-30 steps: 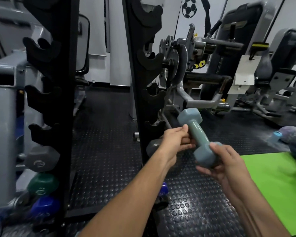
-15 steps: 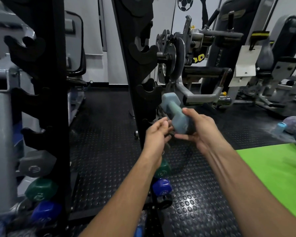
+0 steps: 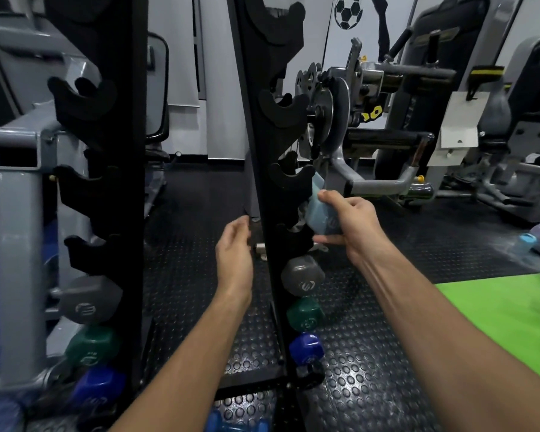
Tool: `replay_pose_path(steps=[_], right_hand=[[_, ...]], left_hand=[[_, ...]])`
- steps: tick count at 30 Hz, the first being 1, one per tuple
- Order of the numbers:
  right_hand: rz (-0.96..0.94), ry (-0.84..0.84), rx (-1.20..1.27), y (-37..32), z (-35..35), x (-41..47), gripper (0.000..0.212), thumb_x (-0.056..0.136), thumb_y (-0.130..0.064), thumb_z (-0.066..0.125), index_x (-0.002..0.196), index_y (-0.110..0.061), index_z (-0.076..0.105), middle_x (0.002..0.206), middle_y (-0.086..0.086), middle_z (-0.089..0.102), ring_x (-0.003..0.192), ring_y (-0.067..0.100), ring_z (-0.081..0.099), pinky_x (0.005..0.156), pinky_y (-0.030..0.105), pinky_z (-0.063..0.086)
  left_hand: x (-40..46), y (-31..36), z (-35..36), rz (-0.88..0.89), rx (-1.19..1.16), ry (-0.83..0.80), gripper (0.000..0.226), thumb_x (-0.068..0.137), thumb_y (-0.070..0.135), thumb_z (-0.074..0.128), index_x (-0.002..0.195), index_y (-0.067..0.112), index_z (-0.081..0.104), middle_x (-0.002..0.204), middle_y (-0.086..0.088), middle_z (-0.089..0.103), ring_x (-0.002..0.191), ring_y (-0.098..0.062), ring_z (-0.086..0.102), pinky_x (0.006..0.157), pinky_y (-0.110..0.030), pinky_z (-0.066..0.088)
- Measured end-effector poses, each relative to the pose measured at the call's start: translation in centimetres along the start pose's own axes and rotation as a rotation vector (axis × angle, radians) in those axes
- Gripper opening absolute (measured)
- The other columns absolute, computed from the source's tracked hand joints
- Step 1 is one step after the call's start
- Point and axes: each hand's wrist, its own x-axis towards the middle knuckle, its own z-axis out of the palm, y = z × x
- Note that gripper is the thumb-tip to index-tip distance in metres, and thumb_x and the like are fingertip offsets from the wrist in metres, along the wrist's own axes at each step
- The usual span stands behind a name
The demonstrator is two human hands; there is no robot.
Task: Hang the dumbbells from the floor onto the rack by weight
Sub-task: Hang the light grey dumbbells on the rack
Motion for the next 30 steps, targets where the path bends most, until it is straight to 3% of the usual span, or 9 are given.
replay_pose_path(steps=[3, 7, 9, 12, 17, 21, 24, 27, 30], right_hand=[[-0.009, -0.028, -0.033, -0.1, 0.7, 0.1, 0.048, 0.086, -0.032, 0.081, 0.114, -0.001, 0.059, 0.11, 0.013, 0.062, 0.094, 0.031, 0.072, 0.056, 0.043, 0.062], [-0.012, -0.054, -0.086, 0.4, 1.5, 0.1, 0.05, 0.084, -0.035, 0.082, 0.115, -0.003, 0.059, 0.112, 0.012, 0.063, 0.092, 0.029, 0.072, 0.062, 0.049, 0.064], [-0.03, -0.072, -0.148, 0.7, 1.5, 0.1, 0.05, 0.084, -0.037, 0.083, 0.116, -0.006, 0.06, 0.112, 0.011, 0.064, 0.094, 0.028, 0.072, 0.064, 0.053, 0.064], [-0.089, -0.094, -0.255, 0.8, 1.4, -0.1, 0.046, 0.083, -0.039, 0.084, 0.111, -0.01, 0.061, 0.108, 0.008, 0.066, 0.093, 0.025, 0.072, 0.066, 0.057, 0.064], [-0.246, -0.077, -0.497, 1.1, 1.5, 0.0, 0.061, 0.073, -0.058, 0.086, 0.112, -0.018, 0.061, 0.112, 0.004, 0.063, 0.095, 0.021, 0.07, 0.061, 0.047, 0.065], [-0.445, 0.024, -0.983, 1.7, 2.7, -1.1, 0.083, 0.064, -0.071, 0.083, 0.122, -0.018, 0.056, 0.12, -0.001, 0.049, 0.105, 0.022, 0.061, 0.084, 0.04, 0.056], [-0.456, 0.088, -0.958, 3.4, 3.9, -2.5, 0.091, 0.064, -0.061, 0.089, 0.131, -0.016, 0.049, 0.125, 0.001, 0.045, 0.111, 0.026, 0.062, 0.087, 0.042, 0.056], [-0.449, 0.137, -0.885, 4.2, 4.1, -2.9, 0.085, 0.065, -0.06, 0.09, 0.126, -0.015, 0.05, 0.122, 0.001, 0.046, 0.108, 0.025, 0.064, 0.082, 0.039, 0.055], [-0.457, 0.131, -0.903, 4.2, 3.9, -2.8, 0.083, 0.068, -0.062, 0.086, 0.127, -0.014, 0.053, 0.122, 0.002, 0.045, 0.107, 0.026, 0.063, 0.08, 0.037, 0.053]], left_hand=[[1.0, 1.0, 0.4, -0.103, -0.002, -0.163, 0.051, 0.107, 0.051, 0.037, 0.15, 0.025, 0.049, 0.15, 0.011, 0.05, 0.14, -0.01, 0.045, 0.119, -0.035, 0.031], [1.5, 1.9, 1.2, -0.132, -0.04, -0.353, 0.057, 0.106, 0.057, 0.027, 0.155, 0.029, 0.041, 0.146, 0.016, 0.053, 0.126, 0.0, 0.05, 0.112, -0.033, 0.033], [1.9, 1.7, 1.3, -0.139, -0.023, -0.371, 0.058, 0.106, 0.058, 0.026, 0.155, 0.031, 0.041, 0.144, 0.016, 0.055, 0.123, 0.001, 0.053, 0.113, -0.035, 0.036], [2.3, 1.2, 1.0, -0.165, -0.036, -0.39, 0.06, 0.105, 0.06, 0.027, 0.157, 0.032, 0.038, 0.152, 0.013, 0.05, 0.137, -0.004, 0.047, 0.12, -0.041, 0.032], [2.3, 1.2, 0.9, -0.17, -0.045, -0.42, 0.061, 0.104, 0.061, 0.027, 0.157, 0.033, 0.036, 0.156, 0.01, 0.047, 0.145, -0.009, 0.041, 0.122, -0.043, 0.03], [2.2, 1.2, 1.0, -0.174, -0.044, -0.411, 0.06, 0.105, 0.06, 0.026, 0.158, 0.033, 0.035, 0.156, 0.009, 0.047, 0.144, -0.01, 0.041, 0.117, -0.038, 0.033], [2.1, 1.3, 0.7, -0.176, -0.034, -0.419, 0.059, 0.105, 0.06, 0.027, 0.158, 0.034, 0.034, 0.155, 0.012, 0.047, 0.138, -0.005, 0.045, 0.106, -0.031, 0.038], [2.1, 1.6, 0.2, -0.178, -0.006, -0.435, 0.057, 0.106, 0.06, 0.026, 0.156, 0.036, 0.037, 0.139, 0.019, 0.056, 0.117, 0.005, 0.054, 0.092, -0.026, 0.044], [2.5, 1.6, -0.1, -0.182, 0.009, -0.434, 0.057, 0.104, 0.062, 0.027, 0.154, 0.037, 0.04, 0.129, 0.022, 0.059, 0.125, 0.0, 0.051, 0.1, -0.032, 0.043]])
